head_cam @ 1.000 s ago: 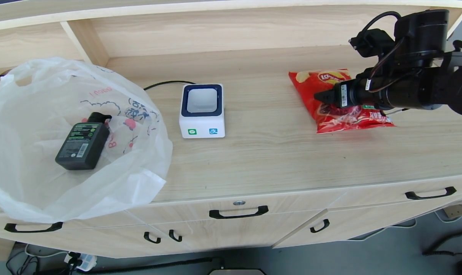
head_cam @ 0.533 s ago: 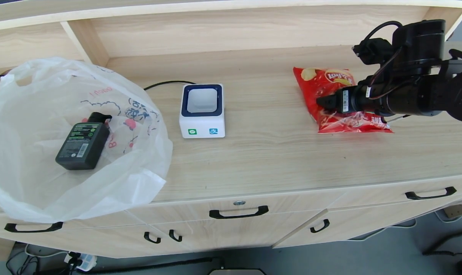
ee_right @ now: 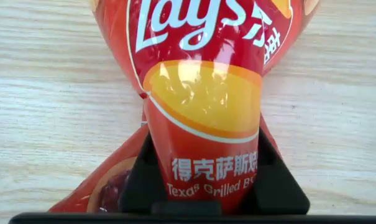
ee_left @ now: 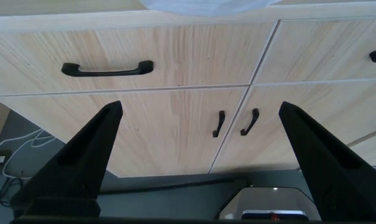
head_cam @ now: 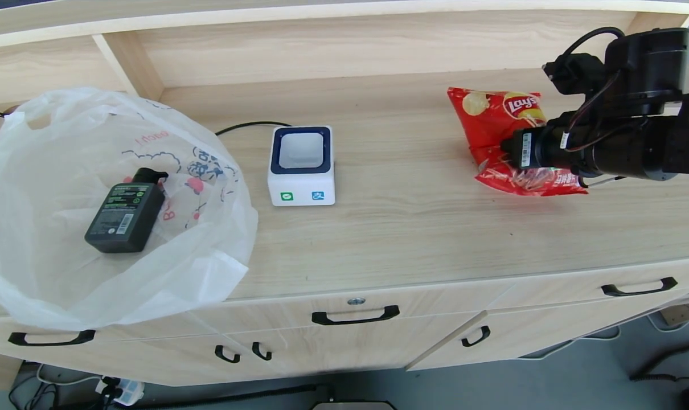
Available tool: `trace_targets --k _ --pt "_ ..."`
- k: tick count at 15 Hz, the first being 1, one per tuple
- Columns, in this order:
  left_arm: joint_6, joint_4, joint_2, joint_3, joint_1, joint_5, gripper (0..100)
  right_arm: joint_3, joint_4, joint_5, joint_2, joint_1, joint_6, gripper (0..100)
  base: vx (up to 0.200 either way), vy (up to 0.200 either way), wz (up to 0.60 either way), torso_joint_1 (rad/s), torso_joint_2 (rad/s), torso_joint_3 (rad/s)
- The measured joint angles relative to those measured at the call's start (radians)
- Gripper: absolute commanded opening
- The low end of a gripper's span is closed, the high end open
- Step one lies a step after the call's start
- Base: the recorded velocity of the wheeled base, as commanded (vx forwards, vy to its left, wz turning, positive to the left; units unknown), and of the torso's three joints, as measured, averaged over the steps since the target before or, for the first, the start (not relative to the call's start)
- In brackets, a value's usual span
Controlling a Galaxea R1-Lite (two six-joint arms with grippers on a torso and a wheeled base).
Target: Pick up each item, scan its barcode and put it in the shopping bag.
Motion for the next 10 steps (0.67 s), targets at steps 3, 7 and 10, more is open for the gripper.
trace_targets --k 3,7,10 --pt "-0.006 0.001 0.0 0.0 0.0 0.0 100 0.013 -0.007 0.001 -0.016 0.001 0.011 0 0.0 0.0 0.0 0.0 0.0 0.0" --pt "-0.003 0.001 0.0 0.0 0.0 0.0 100 0.002 -0.021 0.003 -0.044 0.01 0.009 0 0.0 0.0 0.0 0.0 0.0 0.0" --pt "-0.002 0.001 0.0 0.0 0.0 0.0 100 0.0 -0.022 -0.022 -0.076 0.066 0.007 0 0.0 0.0 0.0 0.0 0.0 0.0"
